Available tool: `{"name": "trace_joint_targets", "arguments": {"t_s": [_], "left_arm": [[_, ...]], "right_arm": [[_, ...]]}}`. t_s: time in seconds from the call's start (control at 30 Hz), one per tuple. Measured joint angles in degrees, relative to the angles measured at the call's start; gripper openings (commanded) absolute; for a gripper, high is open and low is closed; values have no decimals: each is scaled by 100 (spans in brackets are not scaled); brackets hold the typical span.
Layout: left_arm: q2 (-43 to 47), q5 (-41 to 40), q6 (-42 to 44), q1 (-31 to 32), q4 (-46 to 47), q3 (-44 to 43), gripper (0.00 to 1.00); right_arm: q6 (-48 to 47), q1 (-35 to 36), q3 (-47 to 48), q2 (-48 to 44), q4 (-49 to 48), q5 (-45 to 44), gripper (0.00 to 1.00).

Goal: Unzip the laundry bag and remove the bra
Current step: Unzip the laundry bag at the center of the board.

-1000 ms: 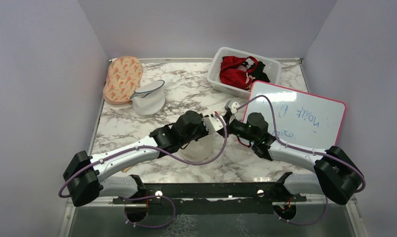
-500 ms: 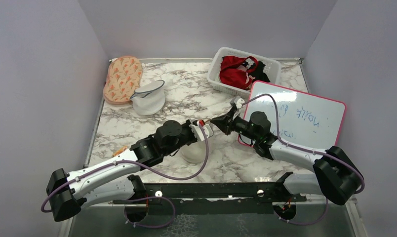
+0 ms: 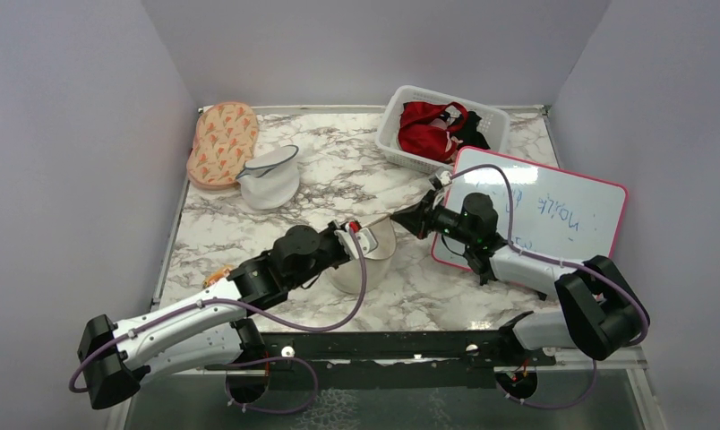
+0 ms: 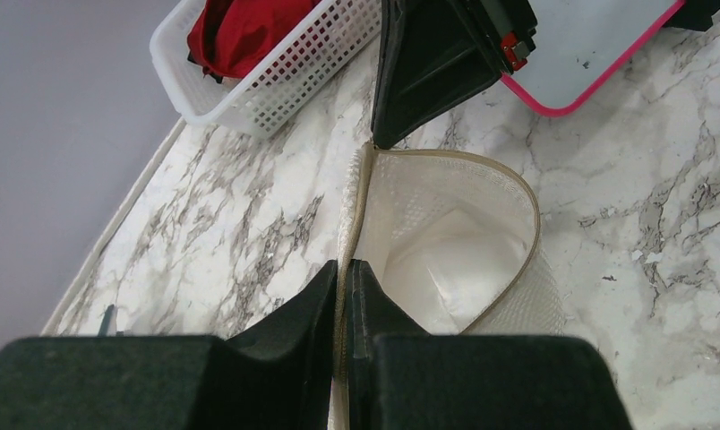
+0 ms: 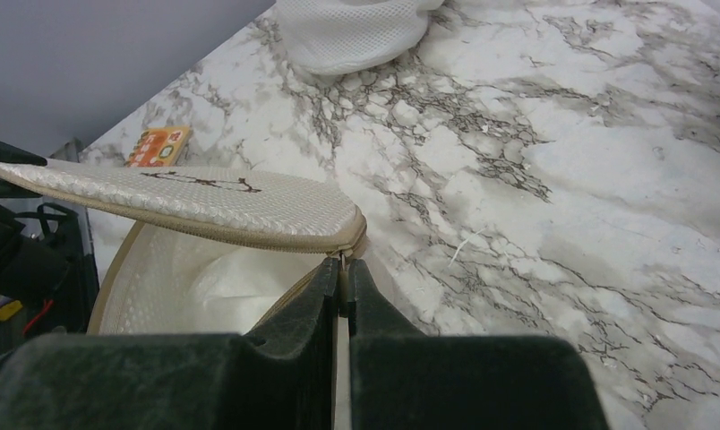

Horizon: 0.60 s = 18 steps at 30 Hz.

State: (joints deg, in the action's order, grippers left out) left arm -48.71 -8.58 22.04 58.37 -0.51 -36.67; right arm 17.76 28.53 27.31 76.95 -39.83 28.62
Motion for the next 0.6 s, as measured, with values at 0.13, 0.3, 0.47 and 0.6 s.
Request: {"name": "trace_joint_targets", "arguments": {"t_s": [0.13,0.3,0.47,0.6], "left_arm": [[-232,-131,-210,4,20,-11,26],[-776,-203,-365,13,-140,-168,39],[-1167,-304,-391,15,-173,-396,40],[-1574,-498,-389,15,-175,-782,36]], "right_arm": [[-9,-52,-17,0,-37,76,1],[-44,-90,-85,-22,-57,140,1],[-81,-90,-116,-111,-85,275,1],[-140,-72,-116,-184,-96,407,1]]}}
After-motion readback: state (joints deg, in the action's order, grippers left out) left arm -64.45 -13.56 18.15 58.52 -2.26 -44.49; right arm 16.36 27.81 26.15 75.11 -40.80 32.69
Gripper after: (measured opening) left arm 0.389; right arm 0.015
